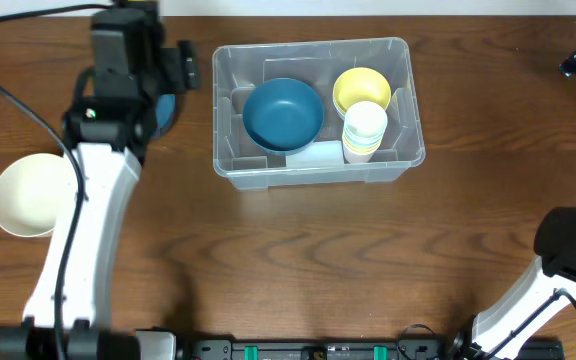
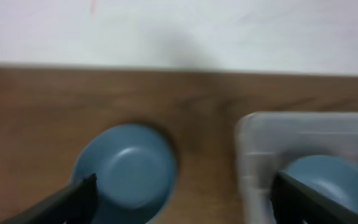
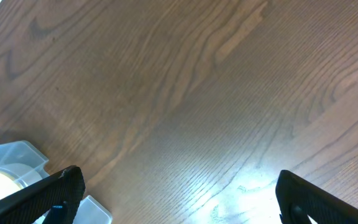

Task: Pack container
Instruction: 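Release the blue bowl and move the left gripper to the other blue bowl, then grasp the second blue bowl rim with the left gripper and lift it, then lower the blue bowl onto the first blue bowl and release, then move the left gripper to the cream bowl and grasp its rim, then carry the cream bowl over the container with the left gripper, then lower the cream bowl onto the blue bowls and release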

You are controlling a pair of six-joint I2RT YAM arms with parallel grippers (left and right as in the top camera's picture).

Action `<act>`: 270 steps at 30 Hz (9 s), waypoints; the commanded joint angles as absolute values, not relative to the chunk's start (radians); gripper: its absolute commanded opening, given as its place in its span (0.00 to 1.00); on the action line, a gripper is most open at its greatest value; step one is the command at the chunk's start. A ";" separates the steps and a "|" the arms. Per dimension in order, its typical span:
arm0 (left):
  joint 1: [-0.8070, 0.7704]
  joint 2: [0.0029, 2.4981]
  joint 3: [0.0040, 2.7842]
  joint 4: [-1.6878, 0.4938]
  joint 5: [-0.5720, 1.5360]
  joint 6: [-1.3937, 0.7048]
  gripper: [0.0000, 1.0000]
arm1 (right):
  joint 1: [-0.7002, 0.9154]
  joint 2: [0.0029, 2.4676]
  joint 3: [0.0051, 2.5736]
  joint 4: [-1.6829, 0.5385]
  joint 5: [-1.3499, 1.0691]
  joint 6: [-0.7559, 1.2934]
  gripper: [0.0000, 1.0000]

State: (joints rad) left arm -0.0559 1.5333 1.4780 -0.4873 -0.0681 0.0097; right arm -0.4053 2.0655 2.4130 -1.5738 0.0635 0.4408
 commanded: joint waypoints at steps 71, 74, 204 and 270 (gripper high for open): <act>-0.545 1.602 1.480 -0.421 -0.019 0.104 0.06 | -0.411 2.055 2.426 -1.574 0.071 0.456 0.99; -0.545 1.679 1.480 -0.421 -0.019 0.104 0.06 | -0.411 2.055 2.426 -1.574 0.071 0.456 0.99; -0.204 1.314 1.467 -0.485 0.159 -0.052 0.06 | -0.411 2.055 2.426 -1.574 0.071 0.456 0.99; -0.553 1.844 1.467 -0.464 -0.086 0.066 0.49 | -0.413 2.055 2.426 -1.574 0.071 0.456 0.99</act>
